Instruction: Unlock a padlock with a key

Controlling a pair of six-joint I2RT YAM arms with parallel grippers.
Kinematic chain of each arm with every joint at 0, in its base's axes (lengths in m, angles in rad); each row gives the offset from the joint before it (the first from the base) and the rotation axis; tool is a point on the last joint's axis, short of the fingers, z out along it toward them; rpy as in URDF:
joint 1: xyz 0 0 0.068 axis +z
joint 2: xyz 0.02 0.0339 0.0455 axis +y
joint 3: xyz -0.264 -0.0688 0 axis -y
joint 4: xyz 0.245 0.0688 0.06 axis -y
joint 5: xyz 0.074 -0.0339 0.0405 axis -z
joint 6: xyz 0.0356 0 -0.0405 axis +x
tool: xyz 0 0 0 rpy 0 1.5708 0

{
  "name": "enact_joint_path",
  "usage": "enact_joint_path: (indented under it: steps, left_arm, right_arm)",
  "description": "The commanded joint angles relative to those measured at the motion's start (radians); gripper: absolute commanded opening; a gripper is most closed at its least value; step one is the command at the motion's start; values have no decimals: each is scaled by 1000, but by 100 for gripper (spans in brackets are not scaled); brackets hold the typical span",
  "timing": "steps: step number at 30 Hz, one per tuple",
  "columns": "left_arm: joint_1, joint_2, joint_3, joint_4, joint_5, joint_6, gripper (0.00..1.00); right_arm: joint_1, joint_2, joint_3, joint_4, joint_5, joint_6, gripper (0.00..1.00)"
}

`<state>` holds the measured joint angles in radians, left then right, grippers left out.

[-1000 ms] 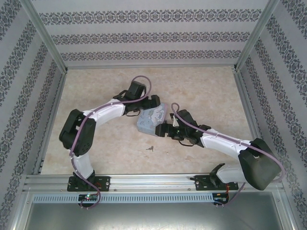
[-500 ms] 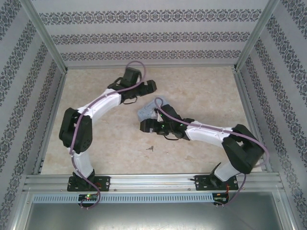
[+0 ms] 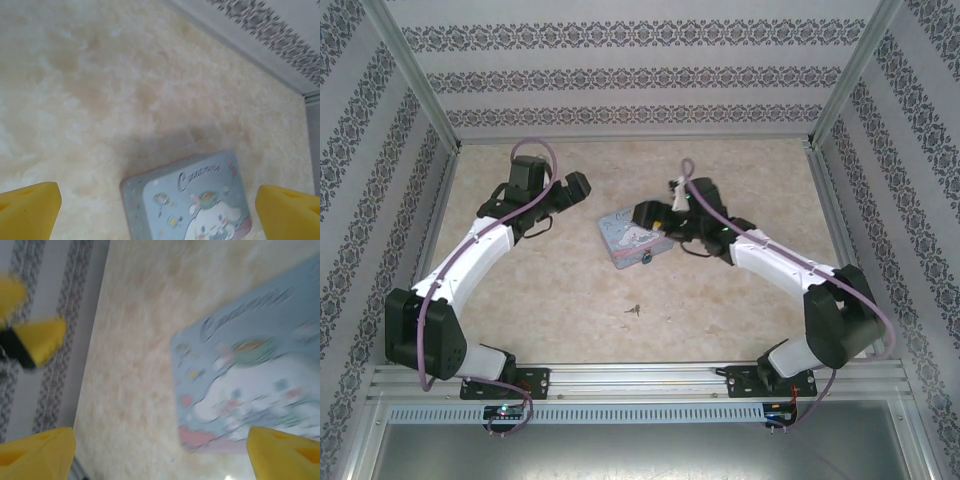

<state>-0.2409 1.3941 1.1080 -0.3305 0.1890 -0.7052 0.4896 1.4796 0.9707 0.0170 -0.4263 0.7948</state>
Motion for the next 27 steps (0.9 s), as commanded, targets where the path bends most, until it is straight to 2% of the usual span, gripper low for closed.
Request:
enact_joint_path:
  steps: [1,4,7,15,20,27]
  left_arm:
    - [-5,-55,-108,-4,47,-42,100]
    - [-18,-95,-206,58,58,-79,100]
    - [-36,-102,-261,106,64,-108,100]
    - [-120,59,-193,167,87,-128,100]
    - [-152,172,-139,210,105,-145,100]
    - [-154,224,-81,197,108,-121,100]
  right_arm:
    - [-97,23,47,-101,4,-67,89]
    - [-169,89,100,-131,-10,-83,89]
    - [-201,152,134,-134,-15,-74,89]
    - [-156,300,177,-91,-60,-29,86]
    - [-97,283,118,-71,-51,-29,86]
    - [-28,173,-29,-25,-13,-22,86]
